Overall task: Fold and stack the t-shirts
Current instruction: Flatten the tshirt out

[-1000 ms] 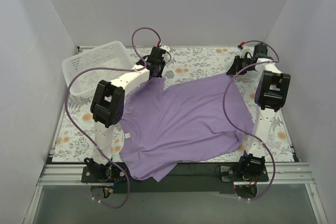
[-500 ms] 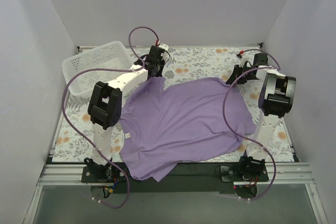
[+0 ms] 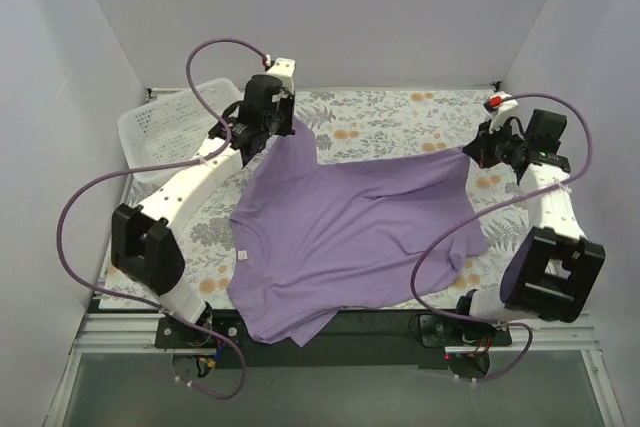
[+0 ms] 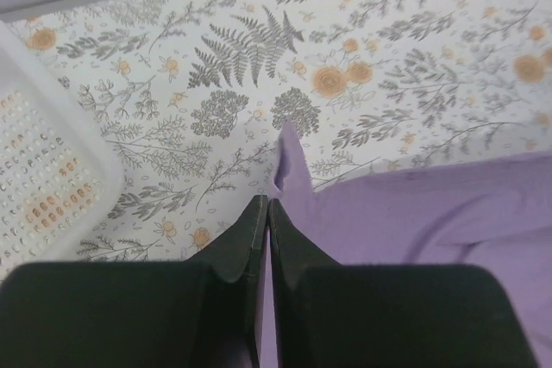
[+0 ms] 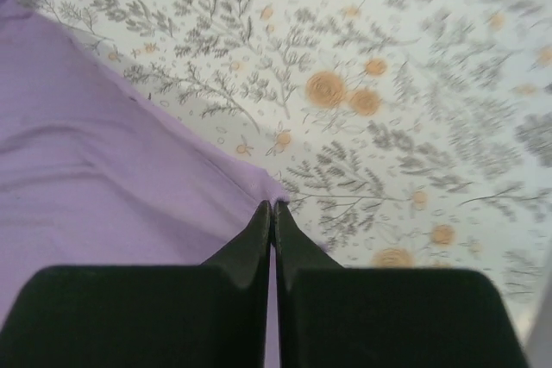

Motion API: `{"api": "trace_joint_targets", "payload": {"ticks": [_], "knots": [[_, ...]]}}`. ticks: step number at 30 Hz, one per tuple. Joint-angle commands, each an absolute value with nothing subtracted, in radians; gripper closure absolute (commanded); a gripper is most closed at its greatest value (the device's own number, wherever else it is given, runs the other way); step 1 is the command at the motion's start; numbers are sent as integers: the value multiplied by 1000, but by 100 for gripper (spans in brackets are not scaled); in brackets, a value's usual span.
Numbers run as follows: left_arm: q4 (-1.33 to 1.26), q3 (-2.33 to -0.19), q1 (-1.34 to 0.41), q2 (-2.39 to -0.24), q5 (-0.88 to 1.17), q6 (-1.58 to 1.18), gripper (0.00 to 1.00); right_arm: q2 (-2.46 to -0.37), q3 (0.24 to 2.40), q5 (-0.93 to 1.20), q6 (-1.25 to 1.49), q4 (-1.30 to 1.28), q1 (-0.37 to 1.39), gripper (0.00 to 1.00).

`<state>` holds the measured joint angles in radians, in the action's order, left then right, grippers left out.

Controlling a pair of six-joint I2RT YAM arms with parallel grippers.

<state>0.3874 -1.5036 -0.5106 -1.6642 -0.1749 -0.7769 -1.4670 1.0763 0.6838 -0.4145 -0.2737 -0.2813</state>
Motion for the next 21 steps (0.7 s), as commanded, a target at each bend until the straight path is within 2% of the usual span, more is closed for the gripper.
{"api": "trace_joint_targets", "payload": {"ticks": [1, 4, 8, 14, 21], "knots": [[354, -1477, -511, -1502, -137, -813, 100, -1298, 1100, 693, -517, -313, -293, 99], [347, -1479, -511, -1402, -114, -821, 100, -1181, 1150, 698, -554, -402, -296, 99], [344, -1520, -511, -1268, -91, -842, 100, -1079, 1319, 683, -560, -508, -295, 99], [325, -1632, -511, -1138, -58, -850, 100, -1058, 1612, 603, -525, -592, -296, 99], [279, -1831, -511, -1075, -19, -867, 100, -1115, 2068, 460, -457, -624, -298, 99]]}}
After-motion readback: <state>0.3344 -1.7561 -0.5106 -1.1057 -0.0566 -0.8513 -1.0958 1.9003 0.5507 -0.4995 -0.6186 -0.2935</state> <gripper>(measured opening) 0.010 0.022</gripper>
